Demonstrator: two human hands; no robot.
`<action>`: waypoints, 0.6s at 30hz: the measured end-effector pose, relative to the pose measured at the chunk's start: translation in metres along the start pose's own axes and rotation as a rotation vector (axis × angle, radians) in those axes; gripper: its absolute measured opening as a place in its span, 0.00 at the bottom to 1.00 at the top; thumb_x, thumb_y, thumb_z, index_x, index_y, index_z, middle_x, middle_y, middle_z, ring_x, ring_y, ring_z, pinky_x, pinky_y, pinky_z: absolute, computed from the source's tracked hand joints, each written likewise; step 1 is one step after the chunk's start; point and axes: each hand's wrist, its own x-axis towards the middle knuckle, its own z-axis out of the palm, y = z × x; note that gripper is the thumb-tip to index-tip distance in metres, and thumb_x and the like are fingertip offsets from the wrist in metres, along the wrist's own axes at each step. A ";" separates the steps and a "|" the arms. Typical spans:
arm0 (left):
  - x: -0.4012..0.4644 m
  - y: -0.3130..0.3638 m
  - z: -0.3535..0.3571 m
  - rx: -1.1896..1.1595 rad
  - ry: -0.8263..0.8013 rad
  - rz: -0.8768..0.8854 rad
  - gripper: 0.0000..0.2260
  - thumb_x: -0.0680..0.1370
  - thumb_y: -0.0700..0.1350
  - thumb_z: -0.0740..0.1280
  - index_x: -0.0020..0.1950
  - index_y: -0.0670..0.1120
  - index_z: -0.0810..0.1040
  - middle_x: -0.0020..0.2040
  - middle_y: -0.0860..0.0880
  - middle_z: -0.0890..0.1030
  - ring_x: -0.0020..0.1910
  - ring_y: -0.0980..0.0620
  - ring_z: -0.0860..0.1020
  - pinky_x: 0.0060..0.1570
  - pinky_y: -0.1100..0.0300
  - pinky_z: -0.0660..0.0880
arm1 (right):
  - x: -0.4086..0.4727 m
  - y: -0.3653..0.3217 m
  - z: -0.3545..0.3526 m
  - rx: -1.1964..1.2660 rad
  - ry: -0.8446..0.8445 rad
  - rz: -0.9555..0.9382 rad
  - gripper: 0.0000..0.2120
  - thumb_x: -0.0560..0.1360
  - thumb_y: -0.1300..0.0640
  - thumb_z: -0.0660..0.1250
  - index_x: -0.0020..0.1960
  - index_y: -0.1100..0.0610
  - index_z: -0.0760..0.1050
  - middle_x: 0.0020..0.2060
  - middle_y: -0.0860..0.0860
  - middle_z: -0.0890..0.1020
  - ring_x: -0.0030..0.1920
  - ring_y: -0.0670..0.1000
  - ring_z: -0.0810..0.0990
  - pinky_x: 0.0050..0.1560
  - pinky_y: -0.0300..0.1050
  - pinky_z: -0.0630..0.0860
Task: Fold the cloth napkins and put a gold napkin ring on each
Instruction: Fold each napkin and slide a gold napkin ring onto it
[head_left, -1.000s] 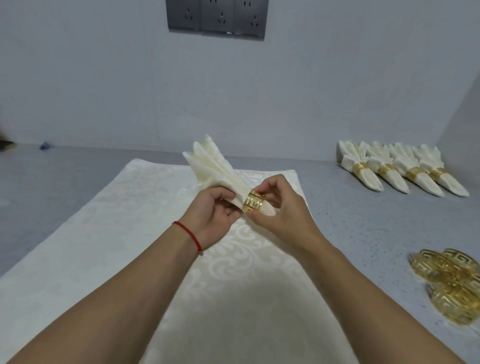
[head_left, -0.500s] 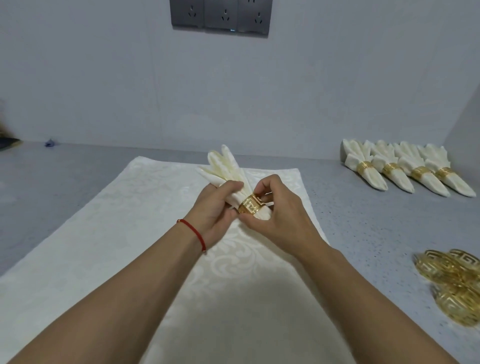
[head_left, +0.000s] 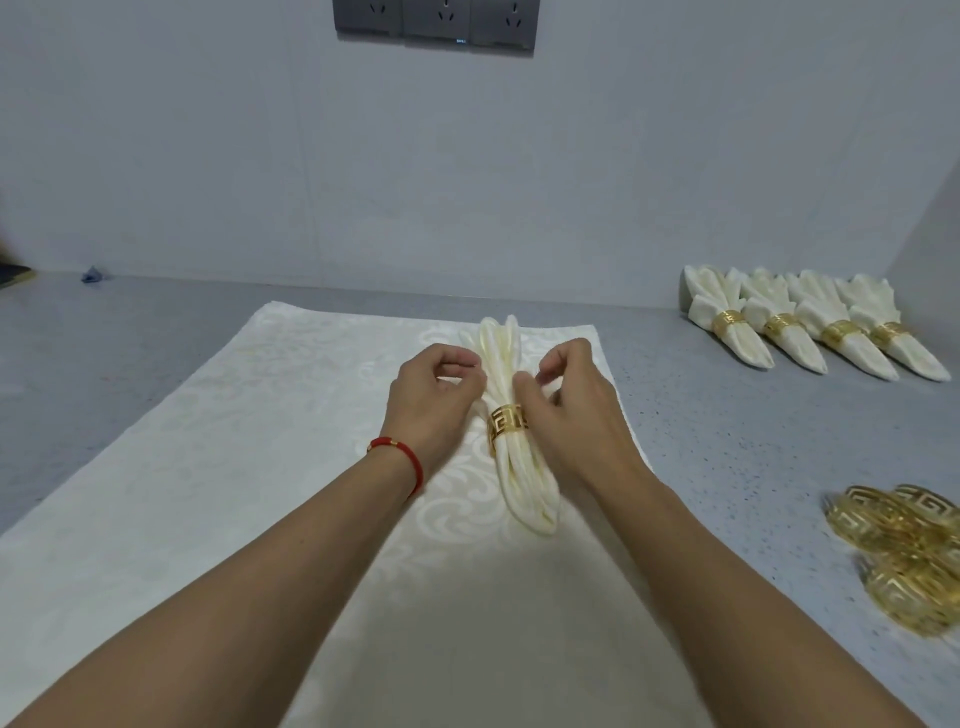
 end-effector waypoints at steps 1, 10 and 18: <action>0.000 0.002 0.000 -0.020 -0.007 0.009 0.04 0.76 0.43 0.72 0.49 0.50 0.82 0.38 0.58 0.82 0.33 0.61 0.77 0.40 0.63 0.73 | 0.002 0.004 -0.001 0.082 -0.004 0.023 0.09 0.80 0.47 0.64 0.57 0.46 0.67 0.51 0.44 0.80 0.42 0.50 0.80 0.44 0.50 0.77; 0.000 0.005 -0.002 -0.162 -0.017 -0.114 0.11 0.74 0.32 0.67 0.54 0.42 0.79 0.33 0.52 0.76 0.29 0.51 0.77 0.42 0.50 0.80 | 0.020 0.023 -0.004 0.248 -0.021 0.239 0.09 0.78 0.58 0.65 0.56 0.47 0.74 0.40 0.48 0.79 0.38 0.49 0.78 0.39 0.44 0.73; 0.007 0.005 -0.002 -0.226 -0.130 -0.217 0.29 0.75 0.33 0.67 0.75 0.46 0.65 0.57 0.43 0.82 0.30 0.46 0.77 0.29 0.54 0.75 | 0.024 0.021 -0.001 0.255 0.038 0.093 0.09 0.81 0.57 0.64 0.60 0.47 0.74 0.54 0.41 0.81 0.51 0.42 0.81 0.49 0.37 0.77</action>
